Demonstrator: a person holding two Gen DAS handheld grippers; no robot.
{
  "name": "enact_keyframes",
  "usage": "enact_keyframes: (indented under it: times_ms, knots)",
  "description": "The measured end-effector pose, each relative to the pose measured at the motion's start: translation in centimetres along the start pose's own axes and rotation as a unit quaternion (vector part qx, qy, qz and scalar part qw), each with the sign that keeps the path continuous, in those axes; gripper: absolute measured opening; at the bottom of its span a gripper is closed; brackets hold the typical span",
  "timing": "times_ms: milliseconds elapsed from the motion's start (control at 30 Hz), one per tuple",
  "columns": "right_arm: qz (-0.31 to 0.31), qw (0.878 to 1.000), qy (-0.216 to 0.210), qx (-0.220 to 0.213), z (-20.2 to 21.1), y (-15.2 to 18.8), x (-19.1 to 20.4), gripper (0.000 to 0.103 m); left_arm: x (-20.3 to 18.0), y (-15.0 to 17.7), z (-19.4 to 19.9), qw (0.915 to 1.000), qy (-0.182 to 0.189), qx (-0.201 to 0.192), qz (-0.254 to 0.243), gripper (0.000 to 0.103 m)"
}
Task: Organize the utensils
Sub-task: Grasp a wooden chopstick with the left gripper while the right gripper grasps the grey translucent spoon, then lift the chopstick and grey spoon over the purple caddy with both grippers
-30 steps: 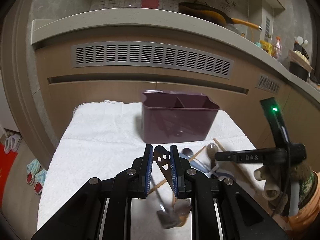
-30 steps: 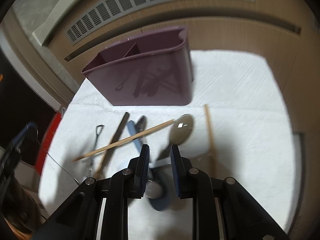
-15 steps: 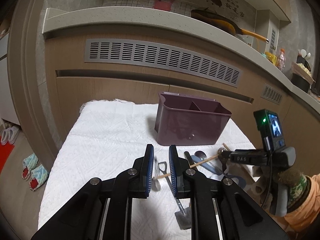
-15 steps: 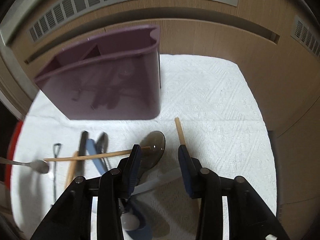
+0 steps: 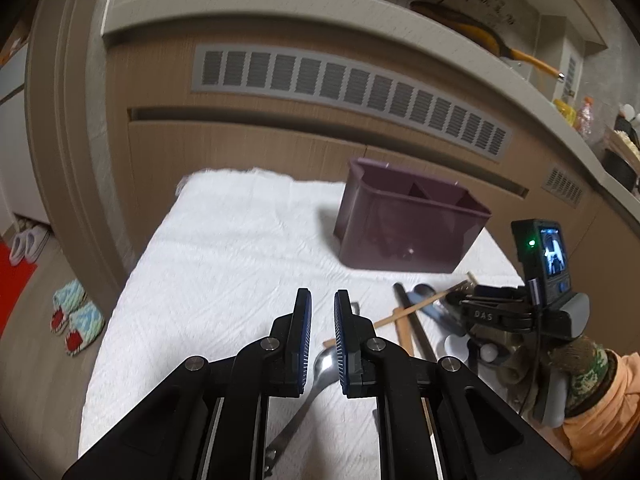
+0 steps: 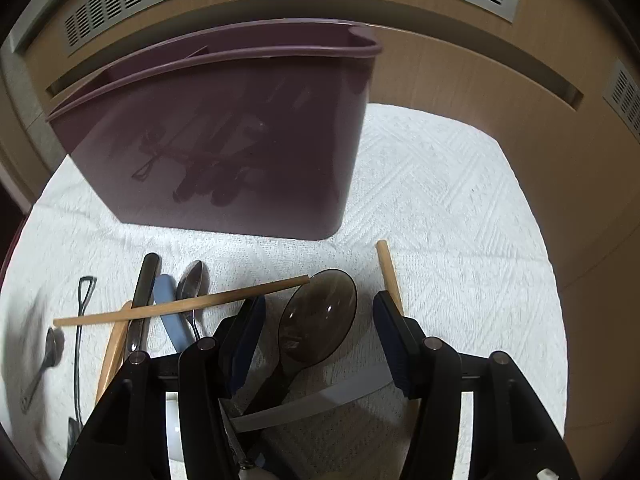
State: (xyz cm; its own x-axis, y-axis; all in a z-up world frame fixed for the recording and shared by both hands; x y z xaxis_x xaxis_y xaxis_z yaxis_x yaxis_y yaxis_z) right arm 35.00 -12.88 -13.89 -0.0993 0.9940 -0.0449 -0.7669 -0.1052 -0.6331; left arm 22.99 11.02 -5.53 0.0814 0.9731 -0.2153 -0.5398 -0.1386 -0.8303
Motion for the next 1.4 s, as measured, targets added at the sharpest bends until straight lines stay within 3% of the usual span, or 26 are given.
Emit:
enact_keyframes:
  times_ms: [67,267,367,500,600,700,867,933,1000,1067,1200,1300,1400]
  knots:
    - [0.022,1.0,-0.009,-0.001,0.2,0.0,0.6,0.035,0.2,0.3,0.0,0.9999,-0.007,0.008,0.005,0.012]
    - [0.055,0.998,-0.03,-0.025,2.5,-0.1,1.4,0.034,1.0,1.3,0.0,0.9989,-0.023,0.04,-0.002,0.014]
    - [0.056,0.997,-0.04,-0.037,3.9,-0.2,0.8,0.034,-0.6,2.0,-0.7,0.9974,0.011,0.062,-0.034,0.015]
    - [0.052,0.996,-0.045,-0.055,6.0,-0.2,-0.6,0.034,-4.7,2.2,-3.1,0.9877,0.082,0.094,-0.095,0.019]
    - [0.047,0.995,-0.056,-0.06,6.6,0.0,-1.4,0.034,-8.4,2.1,-5.6,0.9745,0.124,0.123,-0.142,0.02]
    - [0.039,0.995,-0.061,-0.066,6.9,0.2,-2.4,0.033,-12.1,2.4,-8.3,0.956,0.152,0.148,-0.203,0.02]
    - [0.017,0.995,-0.065,-0.069,7.1,0.4,-5.0,0.033,-16.5,4.1,-11.1,0.9143,0.176,0.186,-0.314,0.021]
    - [0.01,0.996,-0.064,-0.069,7.0,0.5,-5.9,0.033,-17.3,4.7,-11.9,0.9036,0.183,0.202,-0.331,0.025]
    - [0.002,0.996,-0.065,-0.066,6.6,0.7,-6.7,0.033,-17.8,4.6,-12.8,0.9019,0.177,0.21,-0.334,0.026]
    - [-0.008,0.996,-0.068,-0.061,6.2,0.9,-7.3,0.033,-18.0,4.2,-13.8,0.9066,0.176,0.224,-0.311,0.026]
    - [-0.017,0.996,-0.073,-0.053,5.6,1.4,-7.6,0.033,-17.6,3.9,-15.9,0.9159,0.174,0.278,-0.231,0.034]
    - [-0.016,0.996,-0.074,-0.053,5.6,1.5,-7.5,0.033,-17.7,3.6,-16.1,0.9194,0.164,0.279,-0.224,0.03]
    - [-0.014,0.995,-0.075,-0.057,6.1,1.5,-7.2,0.033,-17.9,4.3,-15.3,0.928,0.136,0.249,-0.241,0.026]
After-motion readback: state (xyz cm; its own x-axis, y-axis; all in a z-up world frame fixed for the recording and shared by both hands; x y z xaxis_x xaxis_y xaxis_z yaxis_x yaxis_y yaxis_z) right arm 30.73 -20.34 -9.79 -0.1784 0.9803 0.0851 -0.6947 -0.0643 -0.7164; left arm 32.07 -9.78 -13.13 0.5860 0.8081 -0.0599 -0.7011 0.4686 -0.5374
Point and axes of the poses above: each gripper's, at about its wrist camera, not at the fingertips, and z roughly against the way its jaws point, x to its left, y to its underside, the point moved 5 cm from there along -z, roughly the way its jaws point, and after that the axes turned 5 degrees about -x, right-handed, at the moved point
